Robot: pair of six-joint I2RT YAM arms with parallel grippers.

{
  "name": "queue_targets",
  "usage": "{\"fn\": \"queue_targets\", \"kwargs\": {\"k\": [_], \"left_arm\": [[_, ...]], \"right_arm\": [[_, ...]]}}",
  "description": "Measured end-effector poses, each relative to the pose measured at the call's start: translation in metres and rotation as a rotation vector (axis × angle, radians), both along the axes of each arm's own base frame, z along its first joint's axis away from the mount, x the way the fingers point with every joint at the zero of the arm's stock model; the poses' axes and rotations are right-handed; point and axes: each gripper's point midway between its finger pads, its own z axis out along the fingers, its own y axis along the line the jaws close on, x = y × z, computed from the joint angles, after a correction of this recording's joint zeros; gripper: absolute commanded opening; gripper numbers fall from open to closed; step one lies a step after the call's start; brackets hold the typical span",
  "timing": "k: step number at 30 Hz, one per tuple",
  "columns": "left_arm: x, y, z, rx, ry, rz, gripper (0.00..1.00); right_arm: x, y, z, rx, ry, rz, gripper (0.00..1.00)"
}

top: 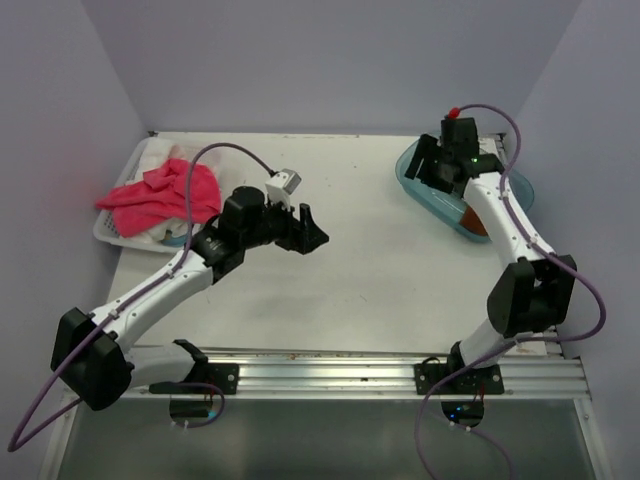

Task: Roll the towels
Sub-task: Place the rolled towel into the container, then grab a towel with the left arm

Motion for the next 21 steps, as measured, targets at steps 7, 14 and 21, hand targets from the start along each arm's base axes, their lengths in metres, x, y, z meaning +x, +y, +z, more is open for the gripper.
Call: {"fn": "queue_targets", "kwargs": {"k": [7,14,21], "left_arm": [[0.033,0.05,0.027,0.061,-0.05,0.206,0.82],[0.062,0.107,0.045,0.14,-0.081,0.428,0.99],[0.075,0.159,0.041,0.234,-0.054,0.63,0.99]], "right_arm": [[-0.066,0.102,-0.01,-0.046,-0.019,0.269,0.72],[-0.119,0.133,-0.054,-0.163,0.045,0.385,0.79],[-0.139,0.144,-0.044,-0.231,-0.018,0.41,0.8]]}}
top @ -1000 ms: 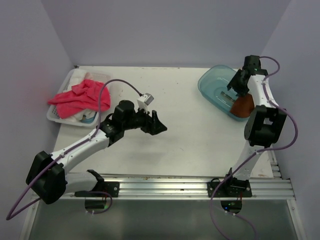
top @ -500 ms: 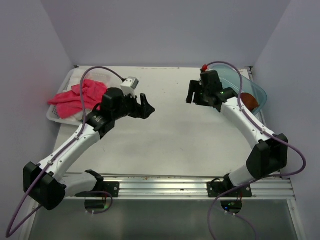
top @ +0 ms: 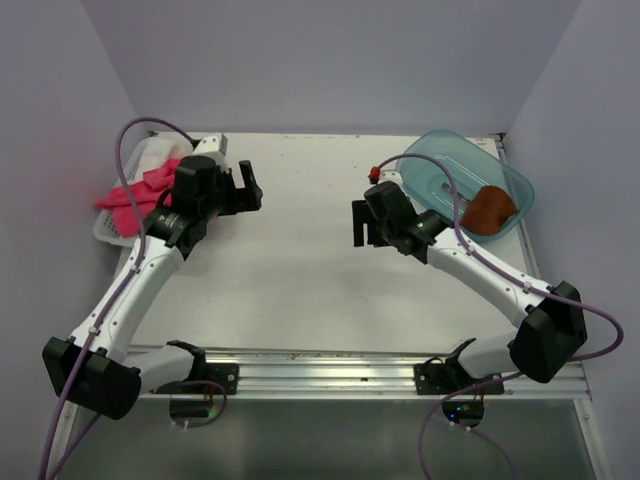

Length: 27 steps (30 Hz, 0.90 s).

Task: Roll the towels
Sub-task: Grab a towel with the left arm

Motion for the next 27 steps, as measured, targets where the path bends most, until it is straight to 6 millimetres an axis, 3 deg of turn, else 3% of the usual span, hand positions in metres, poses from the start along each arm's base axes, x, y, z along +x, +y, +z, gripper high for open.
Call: {"fn": "queue_targets", "kwargs": {"k": [7,10,15,21,24,27], "left_arm": [[0.041,0.079,-0.009,0.047,0.123,0.25,0.86],[0.043,0.114,-0.026,0.056,0.188,0.362,0.84],[0.046,0.153,-0.049,0.049,0.26,0.509,0.85],[0.061,0.174,-0.083,0.076,0.341,0.605,0.71],[0.063,0.178,-0.101,0.099,0.383,0.631,0.58],[0.063,0.182,-0.105,0.115,0.387,0.65,0.34]], "right_arm": [[-0.008,0.009,0.002,-0.016,-0.022,0.016,0.8],[-0.008,0.009,0.002,-0.012,-0.02,0.011,0.8],[-0.009,0.01,0.001,-0.004,-0.017,0.005,0.8],[-0.009,0.011,0.001,0.004,-0.015,-0.003,0.8],[-0.009,0.011,0.001,0.01,-0.013,-0.009,0.8],[-0.01,0.011,0.0,0.012,-0.009,-0.014,0.8]]}}
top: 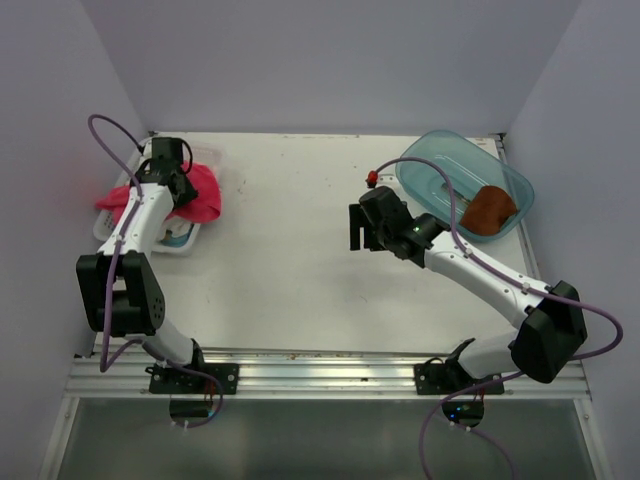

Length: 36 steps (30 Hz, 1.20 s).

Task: Roll the towels
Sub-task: Grab a towel with the left arm

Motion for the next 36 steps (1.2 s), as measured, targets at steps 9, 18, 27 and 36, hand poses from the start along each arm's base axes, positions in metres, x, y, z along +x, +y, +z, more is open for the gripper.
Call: {"fn": "queue_targets", "kwargs": {"k": [9,18,27,36], "left_arm": [[0.003,0.001,0.006,0.011,-0.023,-0.003,0.0],[-0.011,-0.021,0.123,-0.01,-0.329,-0.147,0.0],[-0.034,-0.143,0.215,-0.13,-0.574,-0.569,0.0],[-0.072,-0.272,0.125,-0.368,-0.365,-0.883,0.45]], "right_arm": [[-0.002,0.0,-0.003,0.001,0.009,-0.005,0.79],[-0.003,-0.001,-0.003,-0.001,0.01,-0.012,0.79],[0.0,-0.009,0.007,-0.001,-0.032,-0.059,0.8],[-0.004,-0.035,0.035,-0.009,-0.128,-0.129,0.81]]}}
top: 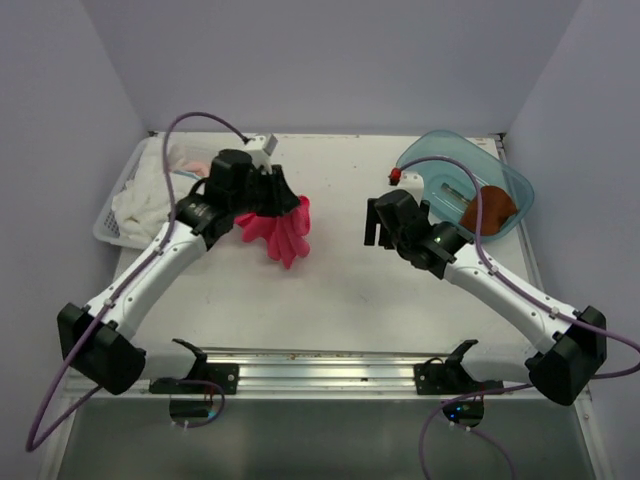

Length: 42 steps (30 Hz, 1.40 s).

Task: Roll the towels
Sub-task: Grab a towel with the left arm, then move the towel to the center of the board

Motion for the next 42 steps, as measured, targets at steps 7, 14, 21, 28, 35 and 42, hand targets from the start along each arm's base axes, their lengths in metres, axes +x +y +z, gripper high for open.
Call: {"fn": "queue_targets", "kwargs": {"k": [7,14,21,28,35,42], "left_arm": [[-0.02,-0.05,-0.084,0.101,0.224,-0.16,0.8],[0.012,-0.005,-0.063,0.136,0.178,0.007,0.68],[0.04,0.109,-0.095,0.227,0.267,0.357,0.73],[0.029,0.126,-0.117,0.281,0.33,0.403,0.68],[0.021,0.131,-0.126,0.286,0.354,0.407,0.66],[0.015,0.13,-0.133,0.285,0.373,0.392,0.65]], "right_arm": [[-0.007,-0.007,-0.011,-0.029,0.031,-0.002,0.81],[-0.018,0.012,-0.032,0.0,0.116,0.075,0.8],[-0.047,0.08,-0.087,-0.055,0.271,0.257,0.8],[-0.048,0.131,-0.141,-0.008,0.382,0.305,0.6],[-0.033,0.154,-0.154,0.028,0.377,0.288,0.28],[-0.023,0.16,-0.145,0.046,0.334,0.291,0.0]]}}
